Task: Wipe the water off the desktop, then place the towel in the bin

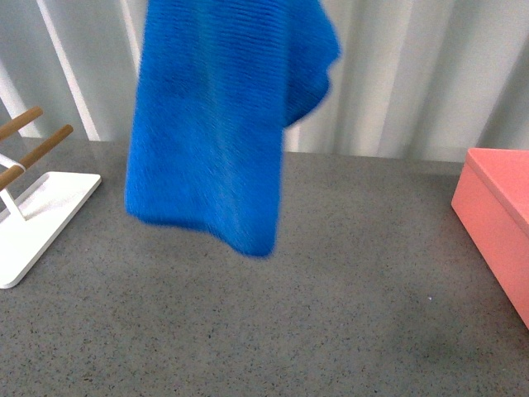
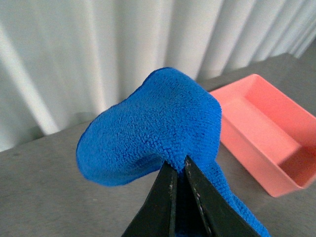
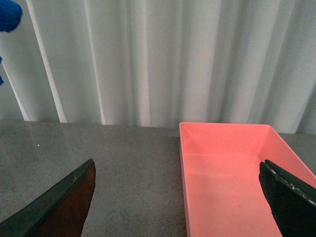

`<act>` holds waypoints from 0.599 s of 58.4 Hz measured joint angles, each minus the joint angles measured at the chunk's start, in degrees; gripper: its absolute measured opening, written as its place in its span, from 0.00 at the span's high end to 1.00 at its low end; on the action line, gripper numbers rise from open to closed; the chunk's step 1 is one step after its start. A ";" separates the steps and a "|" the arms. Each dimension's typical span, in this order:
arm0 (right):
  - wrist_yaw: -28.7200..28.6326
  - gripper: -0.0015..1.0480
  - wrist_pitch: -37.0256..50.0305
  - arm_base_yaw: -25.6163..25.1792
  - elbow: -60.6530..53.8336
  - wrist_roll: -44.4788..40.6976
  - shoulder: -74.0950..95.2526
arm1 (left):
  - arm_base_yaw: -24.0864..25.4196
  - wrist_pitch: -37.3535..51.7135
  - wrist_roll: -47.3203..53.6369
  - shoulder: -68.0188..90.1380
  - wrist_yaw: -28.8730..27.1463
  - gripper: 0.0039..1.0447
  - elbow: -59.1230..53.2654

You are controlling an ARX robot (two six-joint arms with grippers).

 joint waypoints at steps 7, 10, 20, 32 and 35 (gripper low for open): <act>0.00 0.07 0.00 0.00 0.00 0.00 0.00 | -6.10 2.91 -3.02 -0.44 0.92 0.97 -2.69; 0.00 0.07 0.00 0.00 0.00 0.00 0.00 | -8.13 4.20 -3.98 -0.44 1.29 0.97 -3.56; 0.00 0.07 0.00 0.00 0.00 0.00 0.00 | -13.03 7.85 -6.67 -0.15 1.88 0.97 -5.81; -31.17 0.07 7.06 -10.01 2.78 -10.88 11.23 | -14.29 9.33 -7.85 1.36 1.38 0.97 -6.05; -39.87 0.07 13.00 -11.47 6.08 -11.37 17.22 | -14.40 9.35 -8.07 1.62 1.40 0.97 -6.05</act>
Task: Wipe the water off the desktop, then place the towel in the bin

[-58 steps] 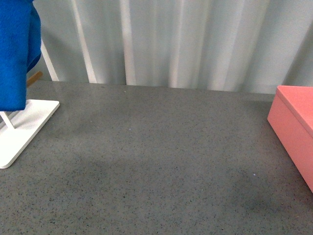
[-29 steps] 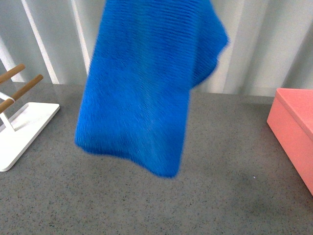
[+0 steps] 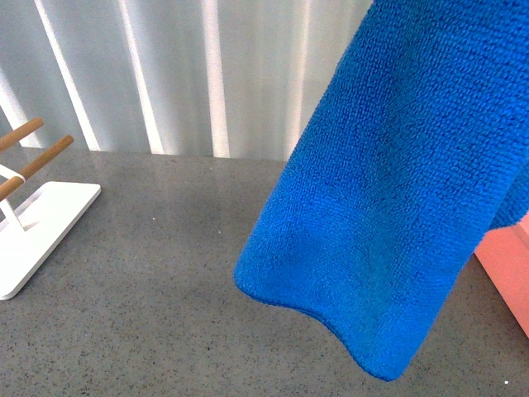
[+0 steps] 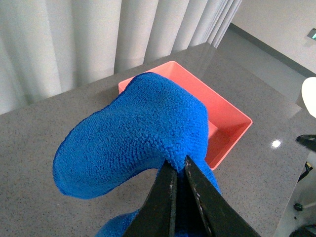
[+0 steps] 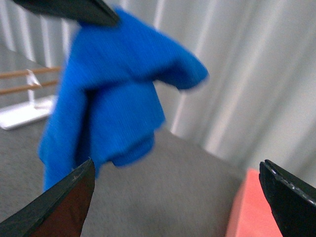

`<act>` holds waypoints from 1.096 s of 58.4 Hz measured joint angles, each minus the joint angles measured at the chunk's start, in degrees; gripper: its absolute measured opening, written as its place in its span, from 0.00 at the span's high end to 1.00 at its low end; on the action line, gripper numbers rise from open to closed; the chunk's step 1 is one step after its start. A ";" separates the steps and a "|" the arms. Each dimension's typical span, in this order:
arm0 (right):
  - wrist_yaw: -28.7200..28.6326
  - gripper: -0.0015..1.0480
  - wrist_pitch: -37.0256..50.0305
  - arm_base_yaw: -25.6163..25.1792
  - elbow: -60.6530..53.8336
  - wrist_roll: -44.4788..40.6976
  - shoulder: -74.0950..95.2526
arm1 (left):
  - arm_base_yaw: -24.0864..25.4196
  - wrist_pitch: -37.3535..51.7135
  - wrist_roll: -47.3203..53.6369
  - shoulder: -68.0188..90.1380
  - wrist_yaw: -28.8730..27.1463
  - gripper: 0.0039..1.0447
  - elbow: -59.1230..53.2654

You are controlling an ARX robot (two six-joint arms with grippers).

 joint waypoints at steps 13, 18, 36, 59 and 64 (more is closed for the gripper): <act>-8.17 0.07 14.47 3.02 15.69 14.67 18.86 | 0.13 0.35 -0.66 0.33 -0.98 0.97 0.00; -8.79 0.07 15.15 5.66 17.03 21.97 23.63 | 0.15 0.59 -0.87 0.42 -1.11 0.97 0.00; -2.34 0.07 5.09 17.53 12.83 28.89 25.97 | 2.05 1.33 -2.03 2.29 -2.56 0.97 0.85; -1.62 0.07 -1.79 14.16 6.93 15.54 26.49 | 1.79 1.33 -2.19 2.54 -2.62 0.97 1.79; -1.92 0.07 -0.07 14.16 6.71 14.64 27.67 | 1.79 1.33 -2.19 2.54 -2.64 0.97 1.79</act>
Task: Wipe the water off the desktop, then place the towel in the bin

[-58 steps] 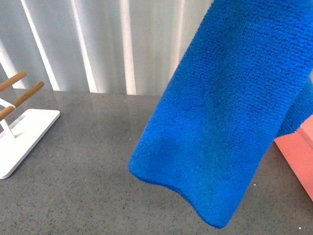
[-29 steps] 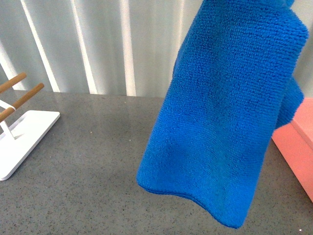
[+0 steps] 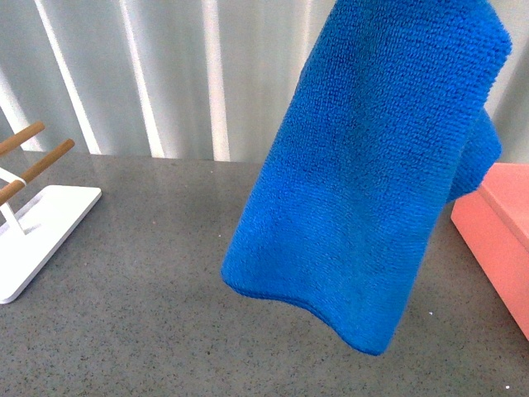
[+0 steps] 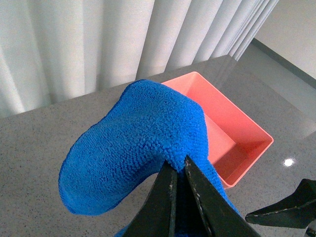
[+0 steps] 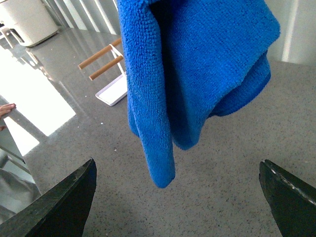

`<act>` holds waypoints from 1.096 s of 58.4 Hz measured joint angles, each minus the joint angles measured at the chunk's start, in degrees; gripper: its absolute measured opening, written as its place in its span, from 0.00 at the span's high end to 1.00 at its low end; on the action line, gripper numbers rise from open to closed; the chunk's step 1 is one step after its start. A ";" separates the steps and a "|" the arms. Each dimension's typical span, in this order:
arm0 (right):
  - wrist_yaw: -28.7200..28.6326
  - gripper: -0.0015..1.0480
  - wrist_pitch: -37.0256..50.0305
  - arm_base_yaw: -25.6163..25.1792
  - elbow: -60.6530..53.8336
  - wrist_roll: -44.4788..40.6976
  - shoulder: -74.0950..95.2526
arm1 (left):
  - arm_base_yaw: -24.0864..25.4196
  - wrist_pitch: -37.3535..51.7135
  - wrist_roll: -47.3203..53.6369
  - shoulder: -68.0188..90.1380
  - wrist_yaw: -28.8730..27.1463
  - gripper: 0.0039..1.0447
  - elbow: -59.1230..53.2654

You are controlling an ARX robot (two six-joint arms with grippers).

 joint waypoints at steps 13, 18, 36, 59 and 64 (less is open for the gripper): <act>0.90 0.07 5.60 1.20 0.00 -1.79 5.86 | -0.04 -0.15 0.00 0.00 0.02 0.97 0.00; 0.98 0.07 7.80 1.95 0.09 -1.84 8.39 | -0.04 -0.20 0.00 0.00 0.04 0.97 0.04; 2.05 0.07 16.85 4.68 3.89 -2.08 20.15 | -0.70 -0.94 -1.05 0.00 0.09 0.97 0.35; 2.05 0.07 24.72 10.10 8.76 -2.25 30.77 | -1.64 -1.55 -1.73 0.00 0.07 0.97 1.25; 3.37 0.07 25.14 11.37 9.70 -2.25 31.52 | -1.66 -1.68 -1.88 0.00 0.04 0.97 1.25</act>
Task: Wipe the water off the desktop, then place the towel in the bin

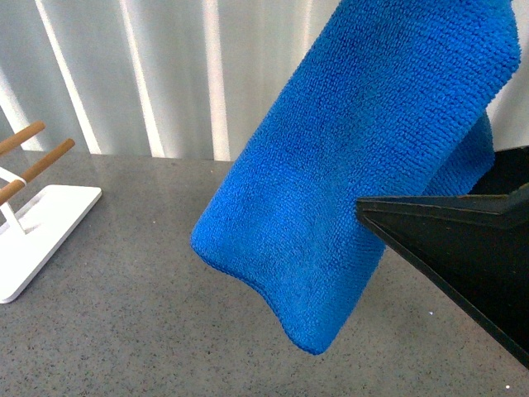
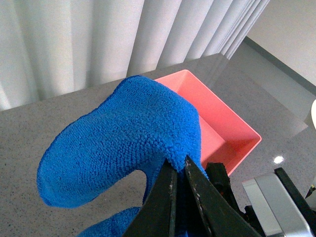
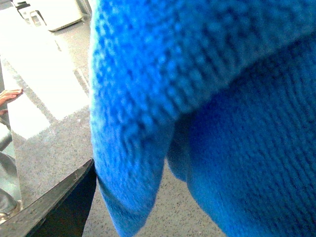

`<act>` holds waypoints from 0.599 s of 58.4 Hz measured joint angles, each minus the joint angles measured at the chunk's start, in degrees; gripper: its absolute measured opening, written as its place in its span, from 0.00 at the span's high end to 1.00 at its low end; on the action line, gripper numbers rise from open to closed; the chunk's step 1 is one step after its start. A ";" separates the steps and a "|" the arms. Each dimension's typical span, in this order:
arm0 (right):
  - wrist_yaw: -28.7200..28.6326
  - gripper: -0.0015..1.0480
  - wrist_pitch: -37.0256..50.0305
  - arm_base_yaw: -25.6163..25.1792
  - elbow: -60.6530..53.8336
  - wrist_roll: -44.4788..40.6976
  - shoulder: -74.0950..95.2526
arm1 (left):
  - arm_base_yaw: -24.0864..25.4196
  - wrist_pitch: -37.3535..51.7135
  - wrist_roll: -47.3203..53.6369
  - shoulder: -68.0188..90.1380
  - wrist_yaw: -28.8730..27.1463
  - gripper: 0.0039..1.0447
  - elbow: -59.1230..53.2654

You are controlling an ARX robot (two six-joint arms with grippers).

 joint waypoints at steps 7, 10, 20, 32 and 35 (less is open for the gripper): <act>0.94 0.25 1.25 1.03 0.68 0.26 0.31 | 0.00 -0.26 -0.02 0.00 0.00 0.97 0.00; 1.11 0.35 2.40 1.03 0.68 0.85 0.22 | 0.02 -0.28 -0.04 0.00 -0.09 0.97 0.00; 0.85 0.60 3.85 -0.57 0.85 2.69 -0.22 | 0.04 -0.33 -0.37 -0.15 -0.37 0.97 0.02; 0.98 0.89 4.57 -2.56 1.44 4.09 -0.87 | 0.04 -0.33 -0.68 -0.52 -0.35 0.97 0.00; 0.98 0.94 4.57 -2.93 1.53 4.17 -1.11 | 0.04 -0.33 -0.68 -0.66 -0.33 0.97 0.00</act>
